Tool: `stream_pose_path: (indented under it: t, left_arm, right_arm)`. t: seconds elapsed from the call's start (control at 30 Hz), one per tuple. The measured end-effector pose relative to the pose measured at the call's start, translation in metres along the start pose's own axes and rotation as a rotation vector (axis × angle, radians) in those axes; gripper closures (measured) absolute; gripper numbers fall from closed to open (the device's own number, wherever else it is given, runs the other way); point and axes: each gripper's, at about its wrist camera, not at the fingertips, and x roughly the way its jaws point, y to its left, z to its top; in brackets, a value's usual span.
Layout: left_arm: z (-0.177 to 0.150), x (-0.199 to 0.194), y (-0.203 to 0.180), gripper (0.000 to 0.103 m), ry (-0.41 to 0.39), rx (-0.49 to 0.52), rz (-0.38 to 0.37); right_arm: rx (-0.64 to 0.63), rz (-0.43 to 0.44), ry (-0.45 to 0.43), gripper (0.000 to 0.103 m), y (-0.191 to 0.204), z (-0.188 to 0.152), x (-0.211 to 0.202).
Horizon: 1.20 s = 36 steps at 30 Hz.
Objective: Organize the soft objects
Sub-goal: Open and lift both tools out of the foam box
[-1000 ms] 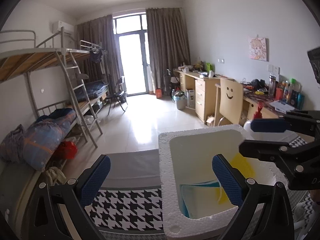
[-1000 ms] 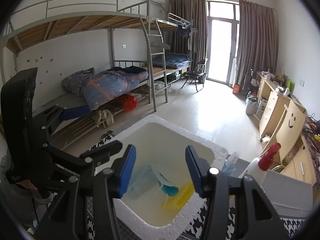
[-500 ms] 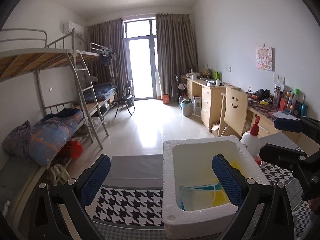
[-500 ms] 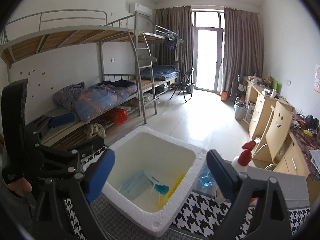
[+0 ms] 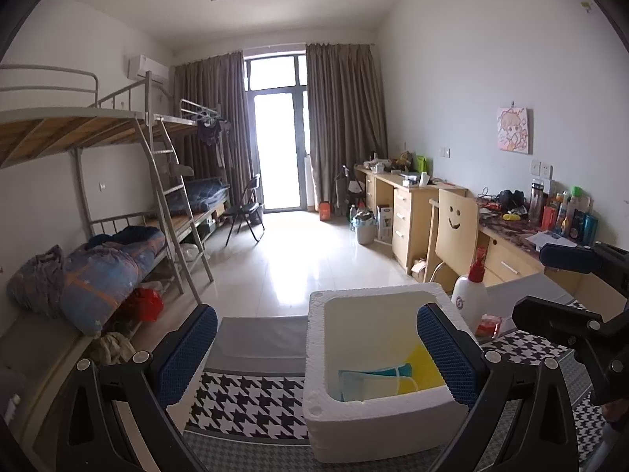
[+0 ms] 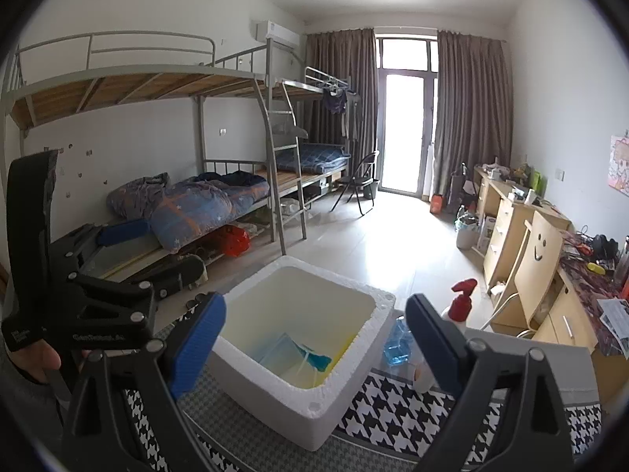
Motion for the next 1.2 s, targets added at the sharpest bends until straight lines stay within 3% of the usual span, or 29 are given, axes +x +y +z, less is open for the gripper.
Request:
stream_pose_path:
  t: [0.67,1.2]
  left_arm:
    - [0.001,-0.052,-0.015,0.001,-0.076,0.026,-0.012]
    - [-0.018,-0.093,-0.028,0.001,-0.107,0.013,-0.058]
  right_arm:
    - [0.006,-0.010,-0.057,0.008,0.001,-0.012,-0.044]
    - [0.013,-0.035,-0.110,0.008,0.009,-0.035,-0.084]
